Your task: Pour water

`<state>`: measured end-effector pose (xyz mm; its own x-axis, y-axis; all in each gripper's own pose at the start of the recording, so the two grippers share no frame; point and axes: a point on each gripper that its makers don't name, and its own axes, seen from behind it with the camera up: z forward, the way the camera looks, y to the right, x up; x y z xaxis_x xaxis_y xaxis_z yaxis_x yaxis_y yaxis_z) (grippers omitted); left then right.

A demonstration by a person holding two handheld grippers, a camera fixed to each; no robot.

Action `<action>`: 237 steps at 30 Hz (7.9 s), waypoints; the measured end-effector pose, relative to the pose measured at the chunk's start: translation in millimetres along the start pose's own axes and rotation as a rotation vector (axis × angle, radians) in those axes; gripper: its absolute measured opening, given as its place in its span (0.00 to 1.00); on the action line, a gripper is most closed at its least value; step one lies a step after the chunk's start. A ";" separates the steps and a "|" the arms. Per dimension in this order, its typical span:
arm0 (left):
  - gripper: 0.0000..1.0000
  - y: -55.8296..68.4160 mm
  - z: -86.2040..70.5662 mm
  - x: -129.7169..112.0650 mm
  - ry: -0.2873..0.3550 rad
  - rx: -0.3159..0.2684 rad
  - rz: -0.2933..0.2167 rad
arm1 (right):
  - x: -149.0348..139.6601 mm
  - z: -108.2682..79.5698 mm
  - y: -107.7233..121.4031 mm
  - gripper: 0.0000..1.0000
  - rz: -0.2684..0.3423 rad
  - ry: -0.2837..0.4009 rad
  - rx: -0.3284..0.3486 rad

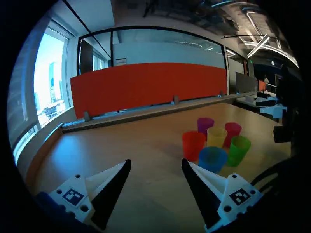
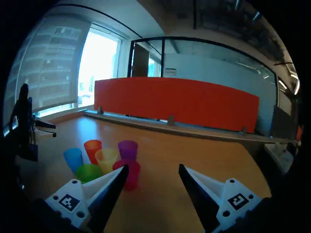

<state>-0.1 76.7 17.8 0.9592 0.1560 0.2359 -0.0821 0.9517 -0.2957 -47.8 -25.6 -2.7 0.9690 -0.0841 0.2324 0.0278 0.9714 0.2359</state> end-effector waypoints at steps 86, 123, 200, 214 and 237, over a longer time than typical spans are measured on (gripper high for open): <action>0.97 -67.5 -43.4 -10.5 0.288 0.353 -0.060 | 38.5 -18.5 31.7 0.99 0.112 0.179 -0.359; 0.97 -70.8 -38.9 -15.9 0.276 0.327 -0.121 | 44.7 -33.4 32.8 0.99 0.106 0.236 -0.332; 0.97 -70.3 -39.9 -15.9 0.276 0.327 -0.121 | -31.7 -2.6 29.6 0.99 0.099 0.231 -0.307; 0.97 -71.0 -39.7 -16.2 0.276 0.327 -0.121 | -32.0 -2.0 28.1 0.99 0.100 0.228 -0.307; 0.97 -71.2 -40.0 -16.2 0.276 0.327 -0.121 | -32.0 -2.9 29.1 0.99 0.100 0.228 -0.308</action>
<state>1.1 -4.1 -2.0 0.9998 0.0045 -0.0185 -0.0038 0.9993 0.0379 -77.3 6.0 -6.0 0.9994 0.0320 0.0164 -0.0306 0.9964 -0.0790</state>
